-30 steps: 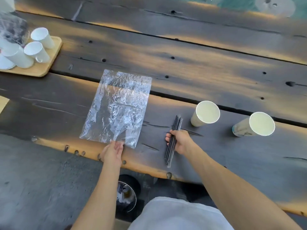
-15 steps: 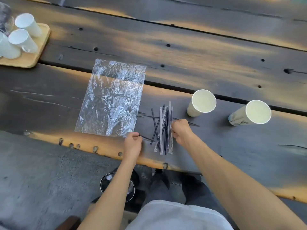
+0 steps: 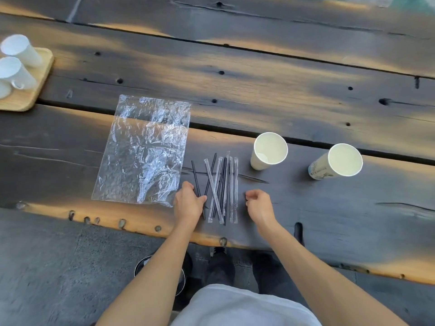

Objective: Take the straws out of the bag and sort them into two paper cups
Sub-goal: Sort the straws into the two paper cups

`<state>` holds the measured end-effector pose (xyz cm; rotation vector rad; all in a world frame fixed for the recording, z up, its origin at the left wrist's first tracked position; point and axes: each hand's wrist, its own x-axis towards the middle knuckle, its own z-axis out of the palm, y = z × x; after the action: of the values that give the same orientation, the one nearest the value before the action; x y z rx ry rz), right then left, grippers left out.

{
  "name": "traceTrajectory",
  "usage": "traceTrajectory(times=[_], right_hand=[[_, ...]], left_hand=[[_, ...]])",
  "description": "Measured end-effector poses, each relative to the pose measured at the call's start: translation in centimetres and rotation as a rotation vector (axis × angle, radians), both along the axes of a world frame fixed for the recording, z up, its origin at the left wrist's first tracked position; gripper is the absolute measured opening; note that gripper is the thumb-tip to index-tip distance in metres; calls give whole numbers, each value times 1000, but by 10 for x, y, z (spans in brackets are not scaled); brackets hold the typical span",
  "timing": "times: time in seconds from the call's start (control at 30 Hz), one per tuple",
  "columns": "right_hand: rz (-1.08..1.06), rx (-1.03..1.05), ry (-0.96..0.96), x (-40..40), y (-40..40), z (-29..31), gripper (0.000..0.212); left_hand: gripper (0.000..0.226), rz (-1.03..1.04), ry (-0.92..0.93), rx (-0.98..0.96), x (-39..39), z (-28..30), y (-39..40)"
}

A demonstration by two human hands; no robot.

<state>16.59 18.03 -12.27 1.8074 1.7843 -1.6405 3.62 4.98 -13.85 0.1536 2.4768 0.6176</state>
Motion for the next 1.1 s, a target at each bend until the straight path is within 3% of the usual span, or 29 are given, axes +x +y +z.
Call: traceTrajectory(times=[0.23, 0.37, 0.63, 0.8, 1.1], right_hand=[[85, 16, 76, -6, -2, 6, 28], [150, 22, 120, -26, -4, 10, 29], [395, 181, -19, -61, -12, 4, 17], [537, 273, -129, -70, -15, 3, 10], [512, 262, -171, -72, -15, -8, 12]], left_hand=[[8, -92, 33, -61, 0, 1, 14], [25, -73, -3, -70, -8, 0, 9], [44, 24, -24, 168, -9, -1, -7], [39, 35, -145, 237, -2, 0, -7], [41, -32, -161, 181, 14, 6, 12]])
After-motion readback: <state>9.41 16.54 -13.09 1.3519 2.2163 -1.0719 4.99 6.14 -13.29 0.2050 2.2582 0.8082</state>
